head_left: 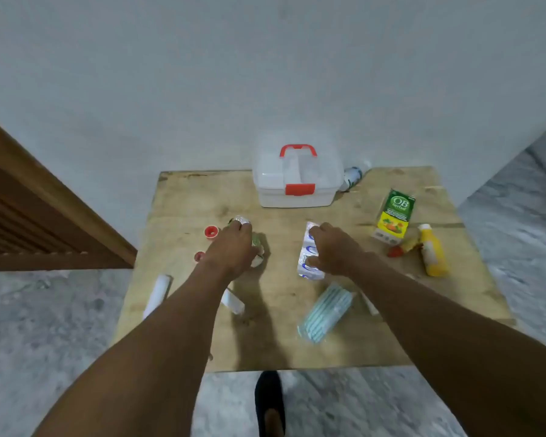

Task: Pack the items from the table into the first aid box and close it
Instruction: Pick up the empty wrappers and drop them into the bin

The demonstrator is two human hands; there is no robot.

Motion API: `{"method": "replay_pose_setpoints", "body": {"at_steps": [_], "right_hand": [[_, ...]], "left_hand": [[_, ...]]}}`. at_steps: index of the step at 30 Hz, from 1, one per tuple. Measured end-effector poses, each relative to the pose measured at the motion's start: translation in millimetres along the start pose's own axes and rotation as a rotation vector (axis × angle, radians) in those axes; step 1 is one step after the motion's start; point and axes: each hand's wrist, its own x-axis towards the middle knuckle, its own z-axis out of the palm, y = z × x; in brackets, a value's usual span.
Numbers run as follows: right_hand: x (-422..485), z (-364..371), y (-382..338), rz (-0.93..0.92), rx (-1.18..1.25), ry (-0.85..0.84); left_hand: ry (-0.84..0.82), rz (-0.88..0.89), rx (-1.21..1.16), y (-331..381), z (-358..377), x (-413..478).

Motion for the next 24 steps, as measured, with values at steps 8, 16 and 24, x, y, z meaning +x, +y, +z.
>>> {"method": "replay_pose_setpoints", "body": {"at_steps": [8, 16, 24], "right_hand": [[21.9, 21.9, 1.6, 0.097, 0.027, -0.101], [30.1, 29.1, -1.8, 0.090, 0.059, -0.043], [29.5, 29.2, -5.8, 0.101, 0.107, -0.019]], "left_hand": [[-0.167, -0.093, -0.027, -18.0, 22.4, 33.1], [-0.140, -0.004, -0.006, -15.0, 36.5, 40.8], [-0.096, -0.014, -0.102, -15.3, 41.5, 36.5]]}}
